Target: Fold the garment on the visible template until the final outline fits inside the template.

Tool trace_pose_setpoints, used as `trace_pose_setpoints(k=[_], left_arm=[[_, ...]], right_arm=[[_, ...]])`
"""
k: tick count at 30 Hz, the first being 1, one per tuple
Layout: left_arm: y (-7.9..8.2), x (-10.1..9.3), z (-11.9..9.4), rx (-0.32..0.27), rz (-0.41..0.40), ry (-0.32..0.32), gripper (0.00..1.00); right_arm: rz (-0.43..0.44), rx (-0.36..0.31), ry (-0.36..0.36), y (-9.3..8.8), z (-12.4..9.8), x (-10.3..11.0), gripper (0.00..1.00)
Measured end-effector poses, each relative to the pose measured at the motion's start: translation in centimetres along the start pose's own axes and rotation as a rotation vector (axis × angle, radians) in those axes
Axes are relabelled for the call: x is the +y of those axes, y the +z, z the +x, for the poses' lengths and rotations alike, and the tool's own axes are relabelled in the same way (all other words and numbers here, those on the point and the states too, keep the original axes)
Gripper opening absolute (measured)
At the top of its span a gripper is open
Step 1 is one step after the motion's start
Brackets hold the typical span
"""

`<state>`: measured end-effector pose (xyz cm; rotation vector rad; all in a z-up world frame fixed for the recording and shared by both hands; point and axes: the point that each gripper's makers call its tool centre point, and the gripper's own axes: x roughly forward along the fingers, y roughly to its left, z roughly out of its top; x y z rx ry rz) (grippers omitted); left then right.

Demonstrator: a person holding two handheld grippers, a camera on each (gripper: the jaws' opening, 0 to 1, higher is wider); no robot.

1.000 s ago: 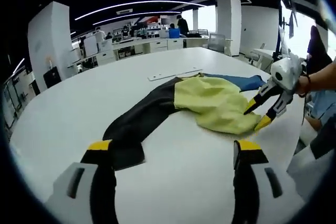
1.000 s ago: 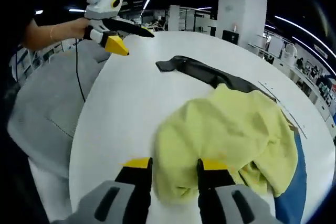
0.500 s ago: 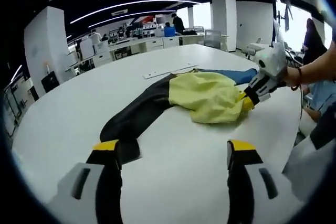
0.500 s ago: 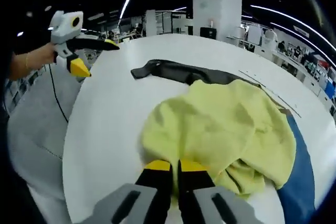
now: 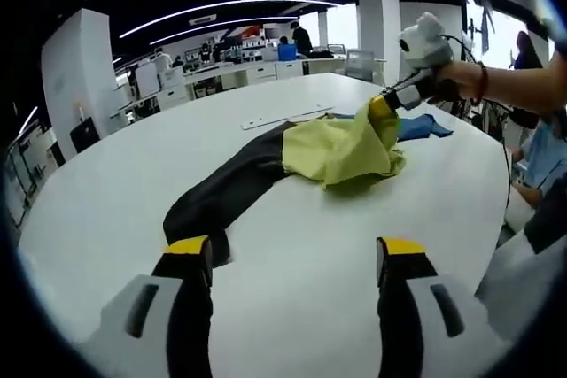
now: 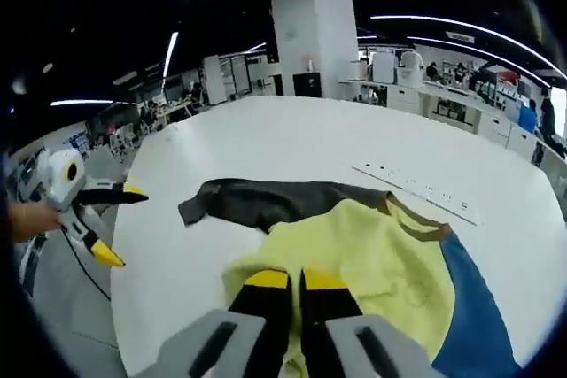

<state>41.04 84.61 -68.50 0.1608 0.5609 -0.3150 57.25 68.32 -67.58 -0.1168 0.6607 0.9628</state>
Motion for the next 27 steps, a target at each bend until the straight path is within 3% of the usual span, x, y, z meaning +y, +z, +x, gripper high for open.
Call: trace_pose_setpoints(k=[4,9,20,23,27], left_arm=[[-0.3,-0.2,0.0,0.007,-0.004,-0.005,0.71],[-0.6,-0.2,0.1,0.015,-0.014,-0.006,0.71],[-1.3,-0.1,0.8,0.04,-0.026,-0.01,0.7],[-1.4,-0.2,1.2,0.044,-0.029,-0.012,0.7],[-1.3,-0.2,1.8,0.043,-0.04,-0.008,0.67]], right_arm=[[0.075,0.036,-0.03,-0.1,2.2,-1.7,0.0],[0.106,0.083,-0.049,-1.0,4.8,-2.9,0.0],[-0.009,0.211,-0.132,-3.4,6.9,-5.3,0.0],[-0.011,0.252,-0.117,-4.9,7.5,-5.4,0.0],[0.013,0.234,-0.115,-4.8,7.7,-5.4,0.0]])
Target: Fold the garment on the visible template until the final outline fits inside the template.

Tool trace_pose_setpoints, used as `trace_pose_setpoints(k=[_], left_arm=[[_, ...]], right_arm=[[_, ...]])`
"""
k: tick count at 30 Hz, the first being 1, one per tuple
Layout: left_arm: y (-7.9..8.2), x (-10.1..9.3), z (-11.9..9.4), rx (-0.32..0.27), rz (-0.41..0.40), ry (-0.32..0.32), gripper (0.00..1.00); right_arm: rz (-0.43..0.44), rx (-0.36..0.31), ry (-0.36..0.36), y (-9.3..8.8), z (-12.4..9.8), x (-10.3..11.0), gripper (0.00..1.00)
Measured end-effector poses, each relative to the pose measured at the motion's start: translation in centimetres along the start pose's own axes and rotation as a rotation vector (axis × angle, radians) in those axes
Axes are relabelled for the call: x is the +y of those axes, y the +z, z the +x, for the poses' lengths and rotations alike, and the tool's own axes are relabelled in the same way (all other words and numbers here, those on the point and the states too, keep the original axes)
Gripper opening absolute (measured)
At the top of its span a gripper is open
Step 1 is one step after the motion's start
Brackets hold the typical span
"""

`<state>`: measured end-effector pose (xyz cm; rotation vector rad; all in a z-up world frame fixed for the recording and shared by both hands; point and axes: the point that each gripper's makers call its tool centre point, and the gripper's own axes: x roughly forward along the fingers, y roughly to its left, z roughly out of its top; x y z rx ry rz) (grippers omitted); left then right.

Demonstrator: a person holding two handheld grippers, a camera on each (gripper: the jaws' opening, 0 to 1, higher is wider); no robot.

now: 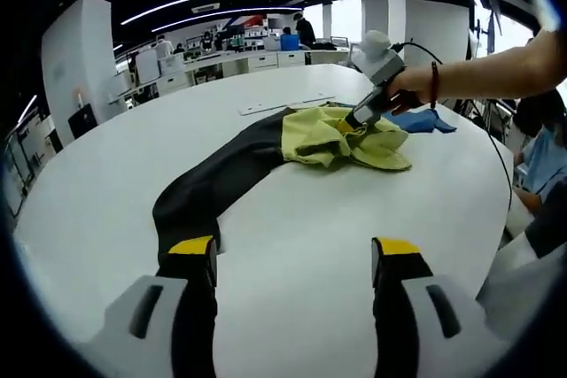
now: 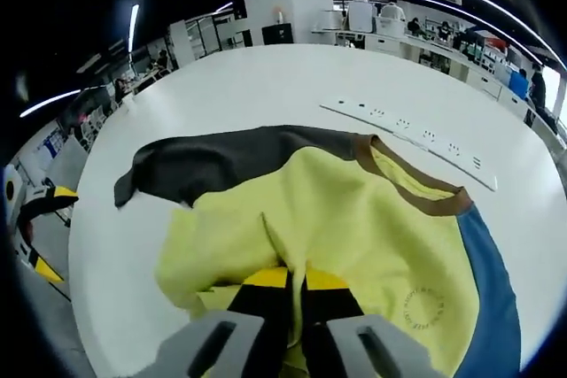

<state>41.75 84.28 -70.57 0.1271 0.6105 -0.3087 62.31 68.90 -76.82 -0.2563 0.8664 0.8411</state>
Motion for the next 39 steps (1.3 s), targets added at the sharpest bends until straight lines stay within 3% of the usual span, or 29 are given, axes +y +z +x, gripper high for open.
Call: trace_pose_setpoints(k=[5,10,12,14,19,20,23,28,32,34,39], left_arm=[[0.2,-0.2,0.5,-0.001,-0.01,-0.008,0.65],[1.2,-0.7,0.5,-0.022,-0.013,-0.023,0.65],[1.8,-0.9,0.6,-0.036,-0.017,-0.034,0.64],[2.4,-1.1,0.7,-0.052,-0.025,-0.045,0.63],[4.2,-1.9,1.1,-0.11,-0.044,-0.073,0.57],[4.7,-2.2,1.3,-0.129,-0.057,-0.091,0.56],[5.4,-2.6,1.9,-0.139,-0.061,-0.092,0.55],[6.8,-3.5,2.9,-0.162,-0.076,-0.119,0.5],[7.1,-3.9,3.9,-0.164,-0.092,-0.111,0.5],[7.0,-4.2,4.3,-0.165,-0.089,-0.11,0.5],[6.5,-4.8,5.6,-0.151,-0.136,-0.126,0.46]], right_arm=[[-0.017,-0.011,-0.008,0.1,-0.1,0.0,0.01],[-0.046,-0.054,-0.06,1.1,-2.0,-0.4,0.21],[-0.112,-0.058,-0.117,1.5,-3.3,-1.0,0.27],[-0.116,-0.101,-0.12,2.0,-4.5,-0.7,0.34],[-0.069,-0.129,-0.111,1.5,-7.1,-0.3,0.43],[-0.021,-0.139,-0.127,1.1,-7.9,-0.3,0.45],[-0.019,-0.139,-0.182,-0.3,-9.5,-0.6,0.46],[0.049,-0.167,-0.198,-2.7,-11.6,0.0,0.45],[0.084,-0.152,-0.185,-4.8,-11.9,0.5,0.44],[0.122,-0.128,-0.145,-6.2,-11.7,1.3,0.43],[0.171,-0.12,-0.152,-8.7,-11.8,1.9,0.41]])
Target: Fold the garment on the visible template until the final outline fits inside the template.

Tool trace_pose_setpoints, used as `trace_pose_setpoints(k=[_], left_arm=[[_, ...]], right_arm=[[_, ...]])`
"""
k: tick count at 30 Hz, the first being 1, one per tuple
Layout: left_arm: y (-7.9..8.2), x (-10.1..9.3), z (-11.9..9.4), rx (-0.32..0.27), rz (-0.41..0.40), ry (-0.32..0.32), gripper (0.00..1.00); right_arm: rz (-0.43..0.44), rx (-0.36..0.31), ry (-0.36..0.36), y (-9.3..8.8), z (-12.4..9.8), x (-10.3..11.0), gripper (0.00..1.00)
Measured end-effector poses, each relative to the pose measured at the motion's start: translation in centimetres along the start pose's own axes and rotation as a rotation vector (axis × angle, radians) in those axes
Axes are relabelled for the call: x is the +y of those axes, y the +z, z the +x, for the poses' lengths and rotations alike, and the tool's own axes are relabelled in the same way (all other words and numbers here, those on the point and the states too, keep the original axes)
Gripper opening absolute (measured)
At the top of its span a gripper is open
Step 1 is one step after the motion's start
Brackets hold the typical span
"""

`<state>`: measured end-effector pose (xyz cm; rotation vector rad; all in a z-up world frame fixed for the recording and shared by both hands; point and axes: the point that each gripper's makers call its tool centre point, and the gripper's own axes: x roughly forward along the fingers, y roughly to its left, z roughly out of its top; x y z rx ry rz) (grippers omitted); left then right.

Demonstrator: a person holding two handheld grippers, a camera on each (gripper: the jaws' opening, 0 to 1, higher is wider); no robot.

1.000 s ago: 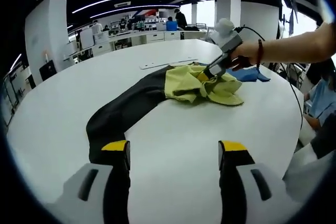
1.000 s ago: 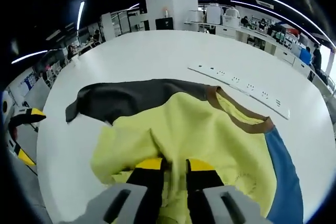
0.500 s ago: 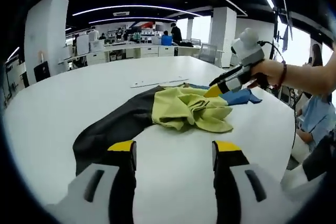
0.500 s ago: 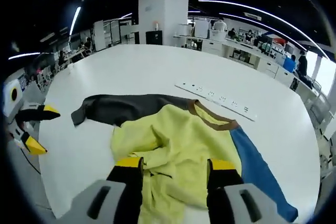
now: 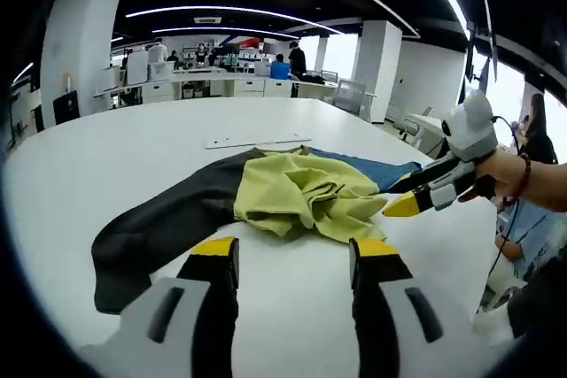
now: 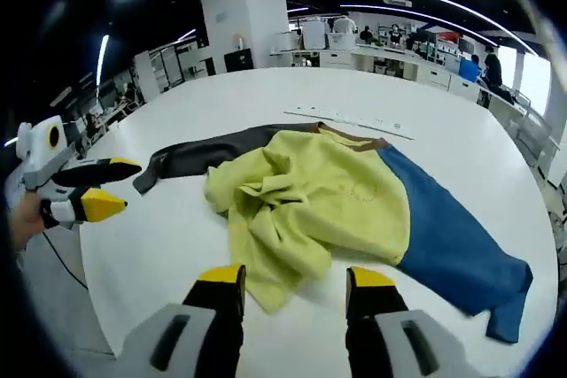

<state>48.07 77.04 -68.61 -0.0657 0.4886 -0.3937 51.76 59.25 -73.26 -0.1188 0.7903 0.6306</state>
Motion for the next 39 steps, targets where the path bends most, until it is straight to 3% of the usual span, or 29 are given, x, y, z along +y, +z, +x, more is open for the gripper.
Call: trace_pose_setpoints(k=[4,9,17,21,35,39], left_arm=[[0.1,-0.6,1.1,-0.04,-0.049,-0.029,0.45],[-0.9,-0.8,2.9,-0.013,-0.082,-0.046,0.42],[-0.8,-1.6,5.2,-0.015,-0.149,-0.071,0.37],[-1.0,-2.2,6.5,0.002,-0.152,-0.078,0.34],[-1.7,-1.7,9.9,0.033,-0.218,-0.057,0.17],[-2.2,-1.3,10.4,0.057,-0.164,-0.016,0.07]], right_arm=[[0.024,-0.026,-0.026,-0.8,-0.2,0.2,0.35],[0.106,-0.055,-0.041,-1.6,-0.1,0.5,0.33],[0.136,-0.039,-0.046,-3.3,0.8,1.5,0.28],[0.184,-0.056,-0.065,-3.5,1.1,1.4,0.2],[0.173,-0.061,-0.119,-3.0,2.6,1.9,0.15],[0.128,-0.037,-0.154,-3.2,2.8,1.9,0.08]])
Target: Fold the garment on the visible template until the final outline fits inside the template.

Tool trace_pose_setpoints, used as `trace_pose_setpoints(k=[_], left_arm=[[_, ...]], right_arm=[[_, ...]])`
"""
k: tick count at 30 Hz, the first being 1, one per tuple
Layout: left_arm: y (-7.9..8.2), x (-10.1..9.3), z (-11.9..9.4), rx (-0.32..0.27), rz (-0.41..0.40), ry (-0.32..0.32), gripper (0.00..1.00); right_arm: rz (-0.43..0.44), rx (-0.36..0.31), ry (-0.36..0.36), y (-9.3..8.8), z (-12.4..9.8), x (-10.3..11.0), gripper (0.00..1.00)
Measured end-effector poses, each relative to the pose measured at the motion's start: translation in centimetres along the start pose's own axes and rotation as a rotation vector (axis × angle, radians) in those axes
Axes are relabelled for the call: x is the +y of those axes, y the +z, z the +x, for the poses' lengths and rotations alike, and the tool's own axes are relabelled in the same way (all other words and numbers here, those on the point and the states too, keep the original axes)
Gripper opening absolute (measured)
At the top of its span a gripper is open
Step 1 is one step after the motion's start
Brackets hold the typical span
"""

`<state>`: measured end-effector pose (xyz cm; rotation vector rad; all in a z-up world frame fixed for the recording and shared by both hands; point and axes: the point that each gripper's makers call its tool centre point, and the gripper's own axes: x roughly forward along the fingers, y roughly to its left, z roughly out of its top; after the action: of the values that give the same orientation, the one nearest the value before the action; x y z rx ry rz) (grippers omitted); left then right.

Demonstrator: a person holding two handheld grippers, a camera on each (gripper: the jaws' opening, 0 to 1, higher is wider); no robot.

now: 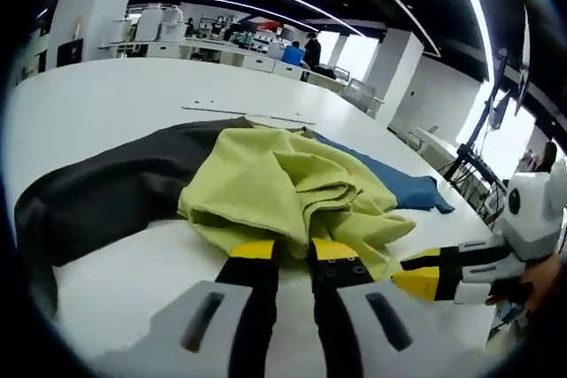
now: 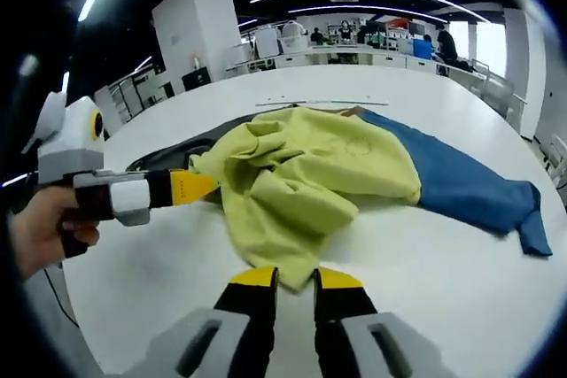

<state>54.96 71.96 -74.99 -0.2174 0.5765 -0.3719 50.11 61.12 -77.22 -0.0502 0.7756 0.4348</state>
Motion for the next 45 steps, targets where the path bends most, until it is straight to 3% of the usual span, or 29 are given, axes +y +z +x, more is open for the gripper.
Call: trace_pose_setpoints(k=[7,12,15,17,22,25,36,45], left_arm=[[0.1,0.3,-0.3,-0.002,0.009,0.009,0.02],[0.8,0.4,-1.1,-0.016,-0.008,-0.001,0.01],[0.9,0.3,-1.8,-0.007,-0.003,-0.003,0.01],[0.6,0.4,-2.4,0.024,0.014,0.005,0.01],[1.1,0.2,-4.6,0.015,0.035,-0.012,0.01],[0.8,-0.1,-6.0,0.035,0.078,-0.029,0.0],[-0.6,-0.1,-10.8,0.081,0.094,-0.046,0.0],[-2.7,-0.7,-14.6,0.143,0.125,-0.076,0.0]], right_arm=[[0.004,0.005,-0.019,0.1,0.2,-0.2,0.01],[0.022,-0.016,0.017,0.1,0.4,0.1,0.0],[0.103,-0.027,0.072,0.0,0.1,0.5,0.0],[0.049,-0.028,0.078,0.0,-0.6,0.3,0.0],[0.041,-0.052,0.085,0.5,-2.4,-0.3,0.0],[-0.024,-0.025,0.119,0.0,-3.5,-0.5,0.0],[-0.024,-0.04,0.151,-1.0,-7.4,-1.8,0.0],[-0.016,-0.024,0.149,-3.2,-10.3,-3.5,0.0]])
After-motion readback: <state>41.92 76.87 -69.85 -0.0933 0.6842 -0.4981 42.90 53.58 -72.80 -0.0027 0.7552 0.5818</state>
